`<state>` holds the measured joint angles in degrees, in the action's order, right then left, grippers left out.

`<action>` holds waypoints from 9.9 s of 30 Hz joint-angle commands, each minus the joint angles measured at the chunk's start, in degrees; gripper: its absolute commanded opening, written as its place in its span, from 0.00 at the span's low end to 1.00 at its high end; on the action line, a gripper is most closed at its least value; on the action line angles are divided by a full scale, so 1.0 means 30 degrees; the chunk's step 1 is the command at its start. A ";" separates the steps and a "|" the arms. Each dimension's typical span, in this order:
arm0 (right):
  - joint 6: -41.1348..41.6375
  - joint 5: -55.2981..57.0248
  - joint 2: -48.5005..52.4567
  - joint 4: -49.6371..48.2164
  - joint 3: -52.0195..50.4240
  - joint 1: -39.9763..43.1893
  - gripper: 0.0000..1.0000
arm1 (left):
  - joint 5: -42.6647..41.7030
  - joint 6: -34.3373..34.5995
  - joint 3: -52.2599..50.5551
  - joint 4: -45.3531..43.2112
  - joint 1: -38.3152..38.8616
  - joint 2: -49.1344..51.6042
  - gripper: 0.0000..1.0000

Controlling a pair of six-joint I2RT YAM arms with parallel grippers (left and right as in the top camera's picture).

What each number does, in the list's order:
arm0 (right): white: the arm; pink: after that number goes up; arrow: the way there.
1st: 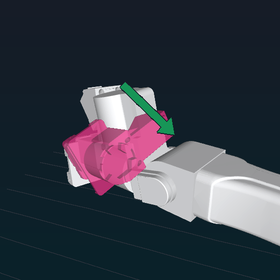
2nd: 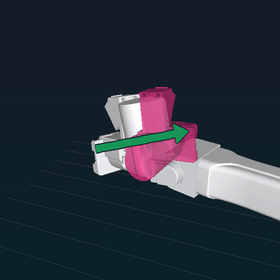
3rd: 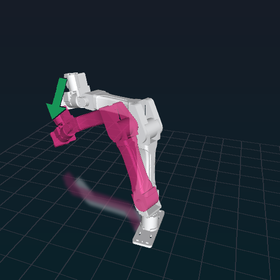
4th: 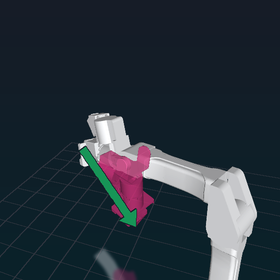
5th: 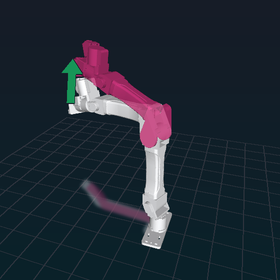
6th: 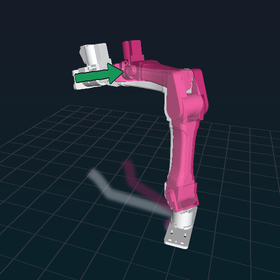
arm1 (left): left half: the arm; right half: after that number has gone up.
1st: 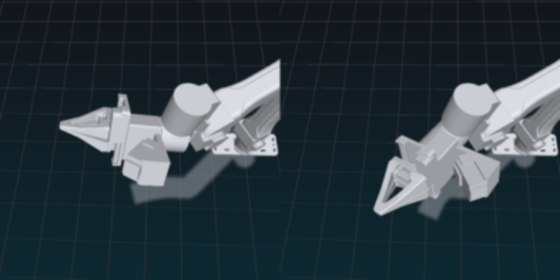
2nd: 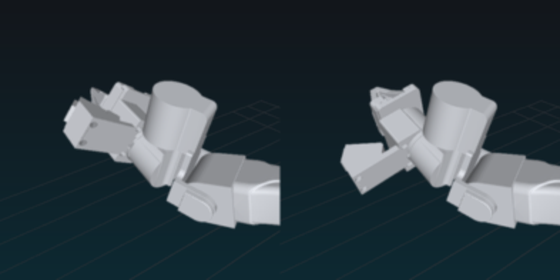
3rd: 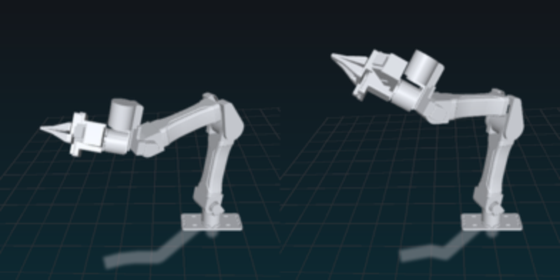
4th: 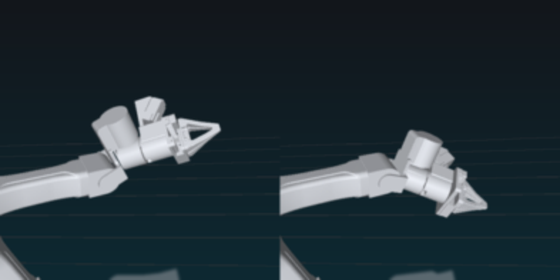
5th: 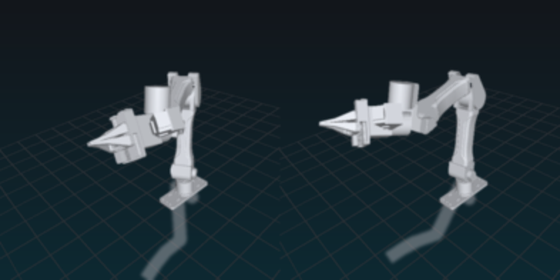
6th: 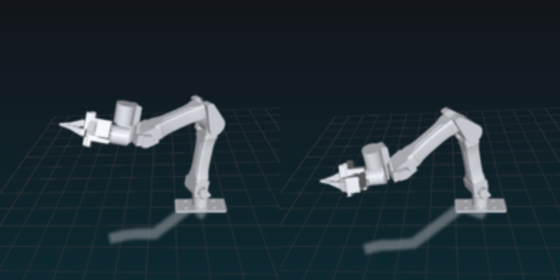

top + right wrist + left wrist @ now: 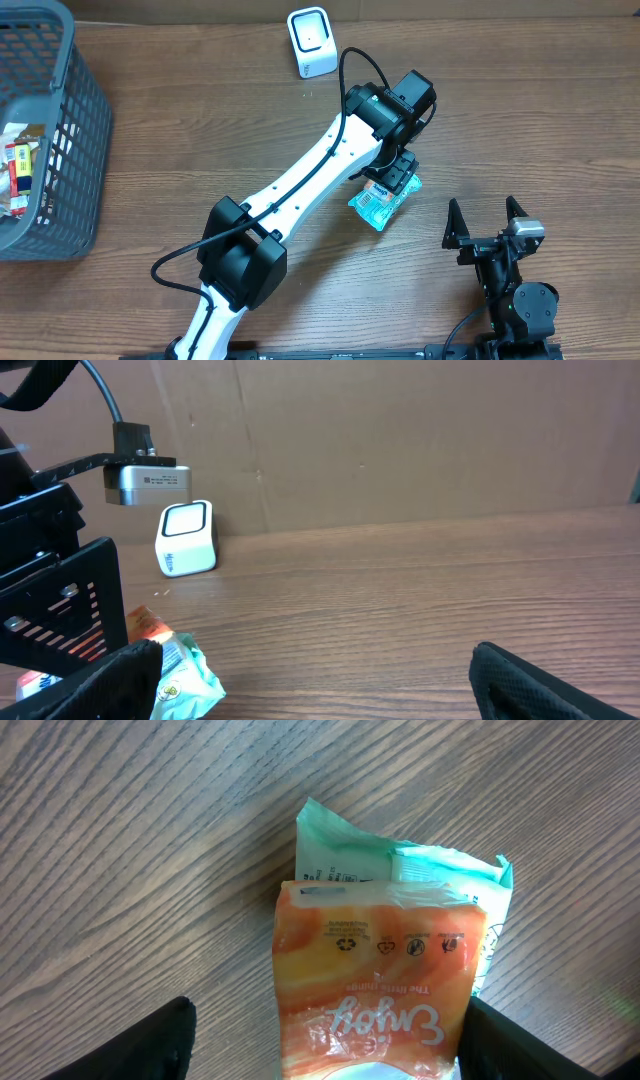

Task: Scan the item barcode

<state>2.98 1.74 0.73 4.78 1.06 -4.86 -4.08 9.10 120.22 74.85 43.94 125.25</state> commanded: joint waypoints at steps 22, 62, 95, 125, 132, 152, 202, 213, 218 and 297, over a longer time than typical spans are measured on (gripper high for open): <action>-0.0087 0.0036 -0.0182 -0.0044 -0.0204 0.0022 1.00 | -0.0138 0.0255 -0.1690 -0.0962 0.0189 -0.0328 0.29; -0.0087 0.0036 -0.0182 -0.0044 -0.0204 0.0022 1.00 | 0.2914 0.2929 -1.1628 -0.8189 -0.3672 -0.1537 0.52; -0.0087 0.0036 -0.0182 -0.0044 -0.0204 0.0022 1.00 | -0.4605 -0.0481 -1.1570 -0.7577 -0.8415 -0.2608 0.36; -0.0080 0.0036 -0.0182 -0.0044 -0.0204 0.0022 1.00 | 0.5625 0.0109 -1.1482 -0.7650 -0.6288 -0.4925 0.04; -0.0087 0.0036 -0.0182 -0.0044 -0.0204 0.0022 1.00 | 1.4600 0.2382 -1.2305 -0.7410 -0.2433 -0.4226 0.04; -0.0087 0.0036 -0.0182 -0.0044 -0.0204 0.0022 1.00 | 1.4892 0.5406 -1.4061 -0.9857 -0.0845 -0.2994 0.04; -0.0080 0.0036 -0.0182 -0.0044 -0.0204 0.0022 1.00 | 0.3330 0.3949 -1.2568 -0.8961 -0.5734 -0.3031 0.04; -0.0080 0.0036 -0.0182 -0.0044 -0.0204 0.0022 1.00 | 0.3344 0.3949 -1.2670 -0.8983 -0.5158 -0.3031 0.04; -0.0087 0.0029 -0.0182 -0.0044 -0.0204 0.0022 1.00 | 0.3512 0.3949 -1.2728 -0.8969 -0.4845 -0.3016 0.04; -0.0087 0.0036 -0.0182 -0.0044 -0.0204 0.0022 1.00 | -0.0656 -0.2149 -0.6921 -0.7118 0.0488 -0.2441 1.00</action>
<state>2.96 1.74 0.73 4.78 1.06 -4.86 -8.43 2.46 99.72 53.60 45.19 115.87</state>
